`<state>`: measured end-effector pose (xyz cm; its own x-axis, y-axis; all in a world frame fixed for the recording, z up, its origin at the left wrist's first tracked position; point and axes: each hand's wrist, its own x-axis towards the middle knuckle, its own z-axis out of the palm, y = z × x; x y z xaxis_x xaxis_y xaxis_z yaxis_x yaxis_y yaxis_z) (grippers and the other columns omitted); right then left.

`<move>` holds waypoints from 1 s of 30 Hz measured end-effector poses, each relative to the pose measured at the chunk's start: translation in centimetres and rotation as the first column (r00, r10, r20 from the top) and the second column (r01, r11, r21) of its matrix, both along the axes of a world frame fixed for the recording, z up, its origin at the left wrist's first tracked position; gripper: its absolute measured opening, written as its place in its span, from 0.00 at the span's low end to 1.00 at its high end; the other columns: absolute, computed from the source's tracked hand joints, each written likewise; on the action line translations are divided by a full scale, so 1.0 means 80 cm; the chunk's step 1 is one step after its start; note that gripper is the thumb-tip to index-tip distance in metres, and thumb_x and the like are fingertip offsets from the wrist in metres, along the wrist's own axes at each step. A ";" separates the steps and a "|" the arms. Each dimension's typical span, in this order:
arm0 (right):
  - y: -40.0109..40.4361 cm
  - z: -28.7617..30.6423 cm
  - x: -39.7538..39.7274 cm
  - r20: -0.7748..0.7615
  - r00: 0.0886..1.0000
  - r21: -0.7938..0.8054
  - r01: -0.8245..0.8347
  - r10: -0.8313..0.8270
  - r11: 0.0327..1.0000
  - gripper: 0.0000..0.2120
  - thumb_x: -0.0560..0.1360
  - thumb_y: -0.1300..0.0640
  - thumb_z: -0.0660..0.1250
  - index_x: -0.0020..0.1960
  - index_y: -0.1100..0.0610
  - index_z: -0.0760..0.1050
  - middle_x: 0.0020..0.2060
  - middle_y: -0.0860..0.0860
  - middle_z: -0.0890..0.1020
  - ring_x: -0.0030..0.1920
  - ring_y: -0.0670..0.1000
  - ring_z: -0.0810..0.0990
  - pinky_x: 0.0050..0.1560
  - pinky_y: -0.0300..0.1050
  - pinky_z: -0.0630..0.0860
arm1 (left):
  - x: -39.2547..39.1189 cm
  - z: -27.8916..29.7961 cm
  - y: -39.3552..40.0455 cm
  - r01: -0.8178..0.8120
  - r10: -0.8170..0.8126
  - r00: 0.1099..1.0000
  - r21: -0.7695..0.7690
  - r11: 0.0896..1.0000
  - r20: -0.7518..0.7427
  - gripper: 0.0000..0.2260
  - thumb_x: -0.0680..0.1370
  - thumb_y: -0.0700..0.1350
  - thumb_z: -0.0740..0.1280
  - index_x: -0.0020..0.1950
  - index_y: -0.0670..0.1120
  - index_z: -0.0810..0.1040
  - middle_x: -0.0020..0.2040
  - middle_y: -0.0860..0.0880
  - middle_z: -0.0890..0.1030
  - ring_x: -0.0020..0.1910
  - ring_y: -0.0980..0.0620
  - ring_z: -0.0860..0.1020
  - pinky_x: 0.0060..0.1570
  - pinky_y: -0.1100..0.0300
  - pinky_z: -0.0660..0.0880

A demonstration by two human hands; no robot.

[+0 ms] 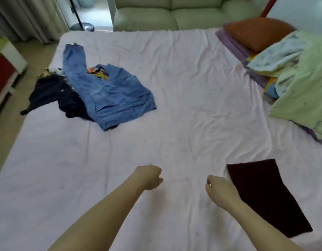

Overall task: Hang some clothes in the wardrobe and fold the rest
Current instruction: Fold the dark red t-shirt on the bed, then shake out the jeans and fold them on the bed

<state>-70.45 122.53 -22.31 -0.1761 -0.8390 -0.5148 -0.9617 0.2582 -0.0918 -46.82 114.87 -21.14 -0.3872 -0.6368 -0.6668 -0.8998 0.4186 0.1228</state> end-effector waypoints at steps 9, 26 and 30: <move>-0.033 0.110 0.351 0.189 0.944 0.001 -0.274 0.269 0.962 0.12 0.78 0.53 0.56 0.52 0.57 0.76 0.50 0.51 0.80 0.48 0.53 0.78 0.42 0.42 0.70 | 0.380 0.147 0.076 -0.298 0.305 0.947 -0.078 0.951 0.103 0.19 0.82 0.54 0.55 0.69 0.47 0.69 0.67 0.46 0.73 0.64 0.46 0.73 0.60 0.53 0.70; -0.017 0.182 0.735 0.112 0.469 -0.019 -0.881 0.876 0.474 0.13 0.78 0.55 0.57 0.55 0.61 0.76 0.54 0.56 0.79 0.54 0.58 0.77 0.50 0.47 0.74 | 0.681 0.224 0.267 -0.809 0.811 0.582 -0.059 0.584 0.048 0.17 0.80 0.53 0.59 0.56 0.42 0.78 0.55 0.45 0.80 0.51 0.44 0.78 0.48 0.54 0.74; 0.005 0.189 0.831 0.092 0.361 -0.021 -0.931 0.928 0.364 0.13 0.79 0.56 0.57 0.57 0.61 0.75 0.55 0.56 0.78 0.54 0.57 0.77 0.51 0.47 0.74 | 0.745 0.224 0.297 -0.849 0.850 0.526 -0.048 0.526 -0.006 0.17 0.80 0.52 0.59 0.62 0.43 0.76 0.59 0.46 0.79 0.55 0.45 0.77 0.56 0.50 0.76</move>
